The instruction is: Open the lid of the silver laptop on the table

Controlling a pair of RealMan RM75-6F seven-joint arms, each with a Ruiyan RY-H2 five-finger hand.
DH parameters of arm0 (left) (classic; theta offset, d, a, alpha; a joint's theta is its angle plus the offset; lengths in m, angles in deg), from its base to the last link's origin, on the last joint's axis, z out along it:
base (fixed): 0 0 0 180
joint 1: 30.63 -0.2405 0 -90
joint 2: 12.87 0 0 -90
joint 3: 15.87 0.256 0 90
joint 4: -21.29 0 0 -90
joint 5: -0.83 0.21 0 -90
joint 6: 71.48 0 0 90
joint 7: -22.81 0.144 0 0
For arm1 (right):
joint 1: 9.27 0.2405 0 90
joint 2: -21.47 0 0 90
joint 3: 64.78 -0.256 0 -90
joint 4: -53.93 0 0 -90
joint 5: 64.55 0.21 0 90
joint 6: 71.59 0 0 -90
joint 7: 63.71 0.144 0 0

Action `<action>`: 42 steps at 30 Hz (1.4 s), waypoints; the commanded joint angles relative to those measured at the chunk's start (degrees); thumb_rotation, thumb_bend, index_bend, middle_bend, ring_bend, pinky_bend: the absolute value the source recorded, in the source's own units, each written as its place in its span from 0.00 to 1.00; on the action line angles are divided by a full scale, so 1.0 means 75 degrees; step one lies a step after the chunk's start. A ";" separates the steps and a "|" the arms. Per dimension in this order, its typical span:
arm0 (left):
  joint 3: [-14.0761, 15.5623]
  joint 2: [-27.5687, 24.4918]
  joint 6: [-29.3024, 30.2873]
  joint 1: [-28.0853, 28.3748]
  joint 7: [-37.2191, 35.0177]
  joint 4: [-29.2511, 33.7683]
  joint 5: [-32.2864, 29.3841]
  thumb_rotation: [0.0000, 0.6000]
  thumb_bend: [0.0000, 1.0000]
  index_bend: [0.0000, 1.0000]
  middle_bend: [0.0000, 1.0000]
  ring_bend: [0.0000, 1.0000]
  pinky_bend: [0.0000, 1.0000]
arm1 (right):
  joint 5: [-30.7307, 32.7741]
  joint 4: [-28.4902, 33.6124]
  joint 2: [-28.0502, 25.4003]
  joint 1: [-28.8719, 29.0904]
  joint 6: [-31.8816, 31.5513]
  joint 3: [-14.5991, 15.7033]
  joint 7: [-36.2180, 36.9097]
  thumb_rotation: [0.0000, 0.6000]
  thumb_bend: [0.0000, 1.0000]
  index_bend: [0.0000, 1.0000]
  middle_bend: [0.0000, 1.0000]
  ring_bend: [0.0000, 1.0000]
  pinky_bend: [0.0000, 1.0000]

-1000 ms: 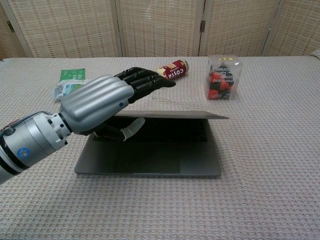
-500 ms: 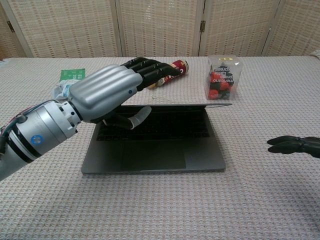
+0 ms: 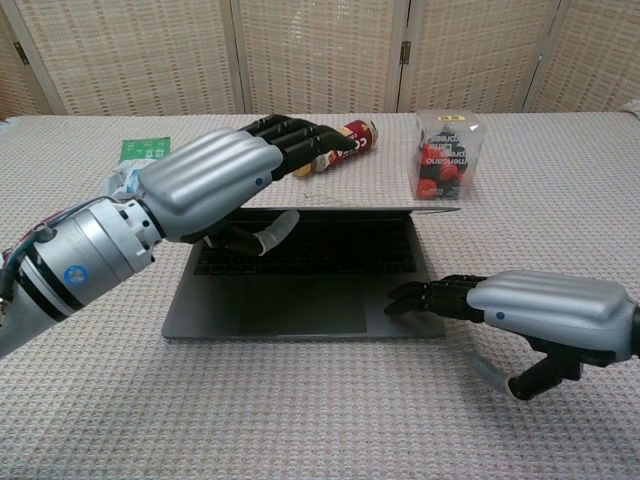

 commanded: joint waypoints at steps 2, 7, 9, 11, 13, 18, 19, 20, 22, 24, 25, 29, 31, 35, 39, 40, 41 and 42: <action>-0.0011 -0.0006 -0.0024 0.0021 0.0036 0.0000 -0.0032 1.00 0.64 0.00 0.09 0.00 0.00 | 0.0279 -0.0256 0.0399 0.0235 0.0276 -0.0094 -0.0470 1.00 0.73 0.00 0.00 0.03 0.00; -0.0036 -0.0024 -0.0076 0.0059 0.0111 0.0035 -0.0081 1.00 0.64 0.00 0.09 0.00 0.00 | 0.0511 -0.0319 0.0566 0.0381 0.0448 -0.0084 -0.0741 1.00 0.73 0.00 0.00 0.04 0.00; -0.0066 -0.0036 -0.0131 0.0075 0.0180 0.0051 -0.0142 1.00 0.64 0.00 0.09 0.00 0.00 | 0.0610 -0.0328 0.0614 0.0431 0.0489 -0.0089 -0.0851 1.00 0.73 0.00 0.00 0.04 0.00; -0.0105 -0.0046 -0.0172 0.0081 0.0241 0.0078 -0.0215 1.00 0.64 0.00 0.09 0.00 0.00 | 0.0692 -0.0333 0.0650 0.0471 0.0530 -0.0085 -0.0939 1.00 0.73 0.00 0.00 0.04 0.00; -0.0153 -0.0072 -0.0196 0.0087 0.0309 0.0114 -0.0283 1.00 0.64 0.00 0.09 0.00 0.00 | 0.0790 -0.0346 0.0686 0.0514 0.0588 -0.0078 -0.1063 1.00 0.73 0.00 0.00 0.04 0.00; -0.0282 -0.0188 -0.0272 0.0115 0.0463 0.0243 -0.0457 1.00 0.64 0.00 0.09 0.00 0.00 | 0.1032 -0.0366 0.0761 0.0593 0.0698 -0.0060 -0.1280 1.00 0.73 0.00 0.00 0.04 0.00; -0.0313 -0.0213 -0.0298 0.0122 0.0486 0.0275 -0.0502 1.00 0.64 0.00 0.09 0.00 0.00 | 0.1070 -0.0363 0.0771 0.0603 0.0701 -0.0061 -0.1303 1.00 0.73 0.00 0.00 0.04 0.00; -0.0344 -0.0240 -0.0324 0.0133 0.0505 0.0304 -0.0544 1.00 0.64 0.00 0.09 0.00 0.00 | 0.1104 -0.0357 0.0778 0.0611 0.0702 -0.0060 -0.1326 1.00 0.73 0.00 0.00 0.04 0.00; -0.0424 -0.0307 -0.0392 0.0166 0.0555 0.0356 -0.0644 1.00 0.64 0.00 0.09 0.00 0.00 | 0.1169 -0.0340 0.0788 0.0630 0.0691 -0.0056 -0.1387 1.00 0.73 0.00 0.00 0.04 0.00; -0.0499 -0.0372 -0.0471 0.0209 0.0616 0.0390 -0.0732 1.00 0.64 0.00 0.08 0.00 0.00 | 0.1219 -0.0323 0.0797 0.0649 0.0689 -0.0048 -0.1438 1.00 0.73 0.00 0.00 0.04 0.00; -0.0551 -0.0421 -0.0526 0.0239 0.0662 0.0425 -0.0796 1.00 0.64 0.00 0.08 0.00 0.00 | 0.1251 -0.0317 0.0803 0.0662 0.0697 -0.0040 -0.1483 1.00 0.73 0.00 0.00 0.04 0.00; -0.0754 -0.0571 -0.0694 0.0350 0.0833 0.0519 -0.1023 1.00 0.64 0.00 0.07 0.00 0.00 | 0.1374 -0.0322 0.0851 0.0694 0.0719 -0.0026 -0.1617 1.00 0.73 0.00 0.00 0.04 0.00; -0.0891 -0.0649 -0.0798 0.0407 0.0932 0.0548 -0.1202 1.00 0.63 0.00 0.06 0.00 0.00 | 0.1432 -0.0346 0.0884 0.0706 0.0727 -0.0011 -0.1680 1.00 0.73 0.00 0.00 0.04 0.00; -0.1156 -0.0837 -0.1022 0.0496 0.1205 0.0641 -0.1623 1.00 0.52 0.00 0.04 0.00 0.00 | 0.1531 -0.0376 0.0926 0.0718 0.0720 0.0010 -0.1760 1.00 0.73 0.00 0.00 0.04 0.00; -0.1443 -0.1006 -0.1139 0.0540 0.1307 0.0684 -0.2090 1.00 0.42 0.00 0.03 0.00 0.00 | 0.1631 -0.0395 0.0941 0.0731 0.0704 0.0020 -0.1802 1.00 0.73 0.00 0.00 0.05 0.00; -0.1502 -0.1047 -0.1165 0.0548 0.1302 0.0682 -0.2190 1.00 0.41 0.00 0.02 0.00 0.00 | 0.1649 -0.0401 0.0944 0.0737 0.0702 0.0020 -0.1804 1.00 0.73 0.00 0.00 0.05 0.00; -0.1557 -0.1087 -0.1191 0.0556 0.1287 0.0681 -0.2286 1.00 0.41 0.00 0.02 0.00 0.00 | 0.1665 -0.0407 0.0948 0.0742 0.0698 0.0020 -0.1805 1.00 0.73 0.00 0.00 0.05 0.00; -0.1625 -0.1134 -0.1228 0.0568 0.1252 0.0672 -0.2408 1.00 0.40 0.00 0.02 0.00 0.00 | 0.1683 -0.0416 0.0951 0.0750 0.0698 0.0025 -0.1811 1.00 0.73 0.00 0.00 0.05 0.00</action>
